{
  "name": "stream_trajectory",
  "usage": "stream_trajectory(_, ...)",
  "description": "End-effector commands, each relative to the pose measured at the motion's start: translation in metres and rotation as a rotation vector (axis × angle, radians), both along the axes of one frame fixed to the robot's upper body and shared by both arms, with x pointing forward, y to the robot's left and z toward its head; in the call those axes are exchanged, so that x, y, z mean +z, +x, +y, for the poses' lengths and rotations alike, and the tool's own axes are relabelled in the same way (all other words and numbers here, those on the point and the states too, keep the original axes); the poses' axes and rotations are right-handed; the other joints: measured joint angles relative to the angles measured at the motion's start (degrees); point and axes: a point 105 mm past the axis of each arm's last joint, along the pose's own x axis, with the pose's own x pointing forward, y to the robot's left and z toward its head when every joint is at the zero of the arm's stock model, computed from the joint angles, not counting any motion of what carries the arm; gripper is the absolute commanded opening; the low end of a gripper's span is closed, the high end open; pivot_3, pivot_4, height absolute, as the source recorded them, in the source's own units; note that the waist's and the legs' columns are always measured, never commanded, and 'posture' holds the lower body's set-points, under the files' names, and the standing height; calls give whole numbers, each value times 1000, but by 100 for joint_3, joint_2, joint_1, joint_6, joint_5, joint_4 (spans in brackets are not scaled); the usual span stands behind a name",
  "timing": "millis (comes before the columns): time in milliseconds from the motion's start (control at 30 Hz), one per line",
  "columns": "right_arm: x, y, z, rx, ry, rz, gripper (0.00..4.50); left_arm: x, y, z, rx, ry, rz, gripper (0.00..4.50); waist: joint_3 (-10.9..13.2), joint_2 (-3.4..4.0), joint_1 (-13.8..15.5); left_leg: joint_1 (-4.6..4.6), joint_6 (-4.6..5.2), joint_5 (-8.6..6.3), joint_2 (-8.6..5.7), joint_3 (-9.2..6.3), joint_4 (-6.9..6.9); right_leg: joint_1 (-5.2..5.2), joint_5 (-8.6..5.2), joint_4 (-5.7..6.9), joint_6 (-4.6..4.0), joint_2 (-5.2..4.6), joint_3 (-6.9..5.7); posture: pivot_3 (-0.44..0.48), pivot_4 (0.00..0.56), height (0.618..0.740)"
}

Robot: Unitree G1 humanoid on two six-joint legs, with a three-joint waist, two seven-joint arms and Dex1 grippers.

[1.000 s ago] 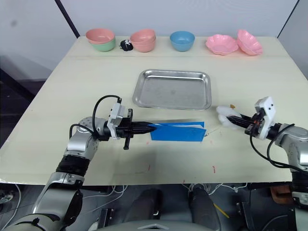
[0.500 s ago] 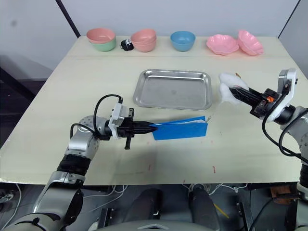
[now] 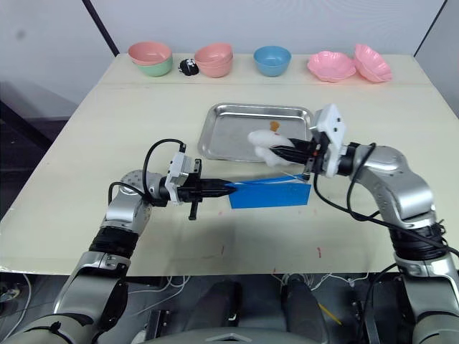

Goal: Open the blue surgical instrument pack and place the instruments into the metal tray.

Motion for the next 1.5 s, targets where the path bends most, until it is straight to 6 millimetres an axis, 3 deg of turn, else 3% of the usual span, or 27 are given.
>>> stream_trajectory(33, 15, 0, 17, 49, 5, -138, 6, 1, 1, 0, 4, 4, -13, 0, 0, 0, -1, 0, 0, 0, 0, 0, 0, 0, 0, 0, 0, 0, 0, 0, 150, 740)
stream_trajectory(233, 32, -3, 41, 108, 105, -199, 6, 2, 1, 0, 9, 1, -15, 0, 0, 0, -2, 0, 0, 0, 1, -5, 0, -1, 0, 2, -1, 1, -2, 0, 150, 740)
stream_trajectory(367, 39, -16, 53, 172, 186, -208, 6, 1, 2, 0, 11, 0, -16, 0, 0, 0, 2, -1, 0, 0, 1, -6, 0, -1, 0, 1, -1, -2, -4, 0, 150, 740)
stream_trajectory(567, 31, -44, 57, 257, 177, -230, 6, 1, 3, 0, 9, 6, -16, 0, 0, 0, 5, -3, 0, 0, 1, -11, -2, -1, 0, 1, -1, -2, -8, 0, 150, 740)
stream_trajectory(700, 5, -62, 57, 348, 8, -292, 6, 0, 2, -1, 3, 7, -13, 0, 0, 1, 0, -2, 0, 0, 0, -11, -1, -1, 0, 2, -1, -2, -7, 0, 150, 740)
stream_trajectory(867, -35, -68, 51, 429, -233, -411, 6, 0, 3, -1, -1, 8, -10, 0, 0, 0, -8, -1, 0, 0, -5, -7, -1, -1, 0, 1, 0, 0, -8, 0, 150, 740)
stream_trajectory(1000, -41, -67, 48, 453, -287, -488, 1636, 0, 3, -1, -6, 11, -9, 0, 0, 0, -7, 1, 0, 0, -5, -5, -1, -1, 0, 2, 0, 2, -8, 0, 150, 740)
stream_trajectory(1100, -25, -66, 52, 442, -234, -557, 2689, 0, 3, -1, -8, 13, -8, 0, 0, 0, -11, 1, 0, 0, -4, -7, -1, -1, 0, 2, 0, 2, -7, 0, 150, 740)
stream_trajectory(1200, -19, -66, 53, 426, -204, -587, 4166, -1, 3, -2, -13, 14, -7, 0, 0, 0, -3, 2, -1, 0, -3, -10, -1, -1, 0, 3, -1, 3, -9, 0, 150, 740)
stream_trajectory(1233, -16, -65, 52, 416, -195, -604, 4404, -2, 3, -3, -14, 15, -7, 0, 0, 0, 1, 2, -1, 0, -3, -9, -1, 0, 0, 2, -1, 2, -9, 0, 150, 740)
stream_trajectory(1500, -3, -54, 36, 305, -109, -560, 4404, -3, 3, -3, -14, 14, -8, 0, 0, 0, 5, 1, -1, 0, -4, -9, -1, 0, 0, 2, -1, 0, -7, 0, 150, 740)
